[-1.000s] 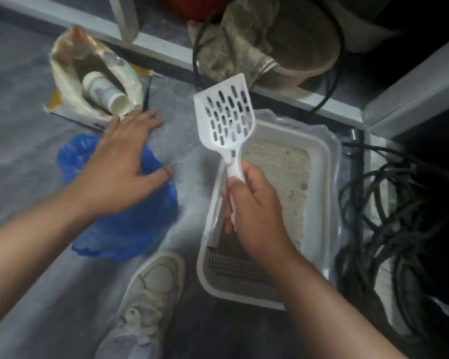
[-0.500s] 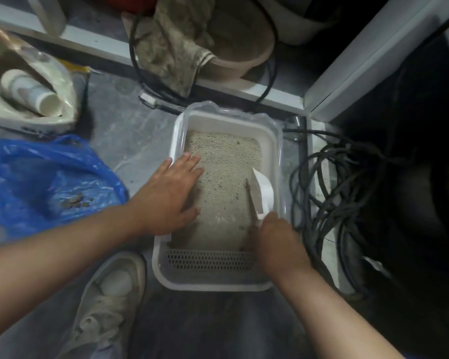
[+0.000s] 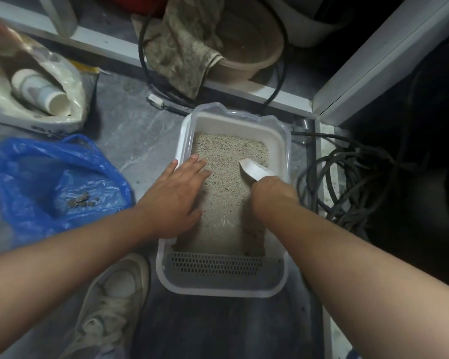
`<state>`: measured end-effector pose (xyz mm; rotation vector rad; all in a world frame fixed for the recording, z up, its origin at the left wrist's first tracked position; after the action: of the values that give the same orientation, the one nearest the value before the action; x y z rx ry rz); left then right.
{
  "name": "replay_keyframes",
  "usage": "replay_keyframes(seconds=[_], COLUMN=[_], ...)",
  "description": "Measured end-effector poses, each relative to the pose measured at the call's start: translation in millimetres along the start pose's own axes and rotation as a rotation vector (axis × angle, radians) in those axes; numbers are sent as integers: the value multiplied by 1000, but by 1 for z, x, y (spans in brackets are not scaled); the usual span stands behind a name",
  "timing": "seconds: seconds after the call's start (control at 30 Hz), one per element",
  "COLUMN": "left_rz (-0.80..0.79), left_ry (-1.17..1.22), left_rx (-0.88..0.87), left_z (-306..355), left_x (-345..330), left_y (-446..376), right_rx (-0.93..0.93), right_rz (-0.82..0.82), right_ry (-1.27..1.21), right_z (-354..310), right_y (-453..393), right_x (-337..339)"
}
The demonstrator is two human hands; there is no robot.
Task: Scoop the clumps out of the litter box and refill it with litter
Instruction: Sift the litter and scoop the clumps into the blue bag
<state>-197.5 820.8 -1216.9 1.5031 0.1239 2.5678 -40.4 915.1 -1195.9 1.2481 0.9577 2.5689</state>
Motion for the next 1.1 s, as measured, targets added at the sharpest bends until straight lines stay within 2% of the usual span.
replay_keyframes(seconds=[0.13, 0.33, 0.53, 0.7, 0.83, 1.0, 1.07, 1.1], left_rz=[-4, 1, -5, -9, 0, 2, 5, 6], left_ry=[-7, 12, 15, 19, 33, 58, 64, 63], left_rx=[-6, -11, -6, -13, -20, -22, -22, -24], left_z=[-3, 1, 2, 0, -4, -3, -4, -4], left_x=[0, -2, -3, 0, 3, 2, 0, 0], left_y=[1, 1, 1, 2, 4, 4, 3, 3], right_rx=[40, 156, 96, 64, 117, 204, 137, 84], right_rz=[-41, 1, 201, 188, 71, 34, -35, -90], right_ry=[27, 57, 213, 247, 169, 167, -36, -261], right_z=[-7, -6, 22, 16, 5, 17, 37, 45], right_y=[9, 35, 13, -19, -28, -13, -6, -1], right_x=[-11, -4, 60, 71, 53, 60, 68, 68])
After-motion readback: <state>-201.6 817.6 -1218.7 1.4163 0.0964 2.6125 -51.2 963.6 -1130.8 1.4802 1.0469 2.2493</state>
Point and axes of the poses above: each hand's wrist, its own y-axis away from the middle knuckle, its own x-axis out of the back of the hand, z = x × y, the point moved 7 cm from there along -y, towards the middle knuckle, and after that the axes turned 6 degrees about y, right-handed, at the moved point
